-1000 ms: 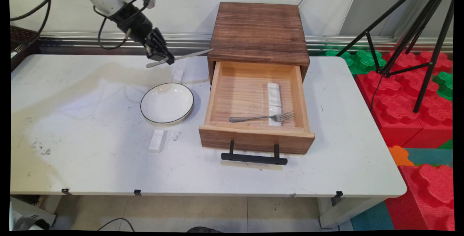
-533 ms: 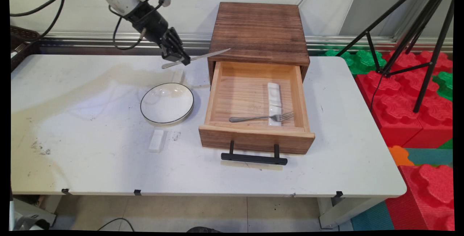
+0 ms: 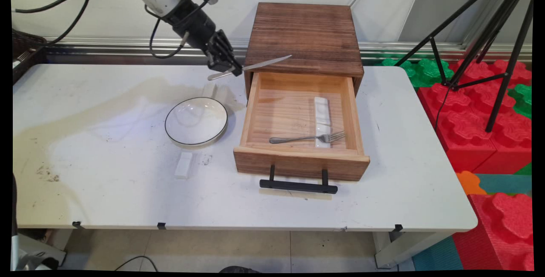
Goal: Place the picked object into the drawer
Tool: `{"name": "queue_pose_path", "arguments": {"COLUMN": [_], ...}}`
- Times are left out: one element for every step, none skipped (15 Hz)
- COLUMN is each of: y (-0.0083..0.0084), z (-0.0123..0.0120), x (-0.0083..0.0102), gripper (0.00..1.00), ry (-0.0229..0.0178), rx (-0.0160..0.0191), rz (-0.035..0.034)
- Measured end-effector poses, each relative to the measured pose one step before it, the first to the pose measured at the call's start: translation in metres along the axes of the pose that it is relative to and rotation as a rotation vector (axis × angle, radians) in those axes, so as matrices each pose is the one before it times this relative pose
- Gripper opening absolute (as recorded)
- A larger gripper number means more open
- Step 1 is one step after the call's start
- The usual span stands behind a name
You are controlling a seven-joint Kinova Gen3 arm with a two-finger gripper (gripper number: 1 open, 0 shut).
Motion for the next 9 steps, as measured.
{"name": "queue_pose_path", "arguments": {"y": [0.00223, 0.00191, 0.00199, 0.00150, 0.00150, 0.00117, 0.00094, 0.00115, 0.00095], "z": [0.00191, 0.00209, 0.00309, 0.00247, 0.00360, 0.00425, 0.00350, 0.00446, 0.00442], "x": [0.00489, 0.00382, 0.00390, 0.00295, 0.00338, 0.00354, 0.00297, 0.00357, 0.00392], "gripper": [0.00, 0.00, 0.00, 0.00, 0.00, 0.00, 0.00, 0.00, 0.00], "ry": [0.00725, 0.00562, 0.00390, 0.00259, 0.00285, 0.00210, 0.00184, 0.00146, 0.00162], "rx": [-0.00362, -0.00352, -0.00310, -0.00181, -0.00062, 0.00170, 0.00127, 0.00175, 0.00265], "rz": [0.00699, 0.00593, 0.00786, 0.00629, 0.00534, 0.00530, 0.00435, 0.00433, 0.00408]}}
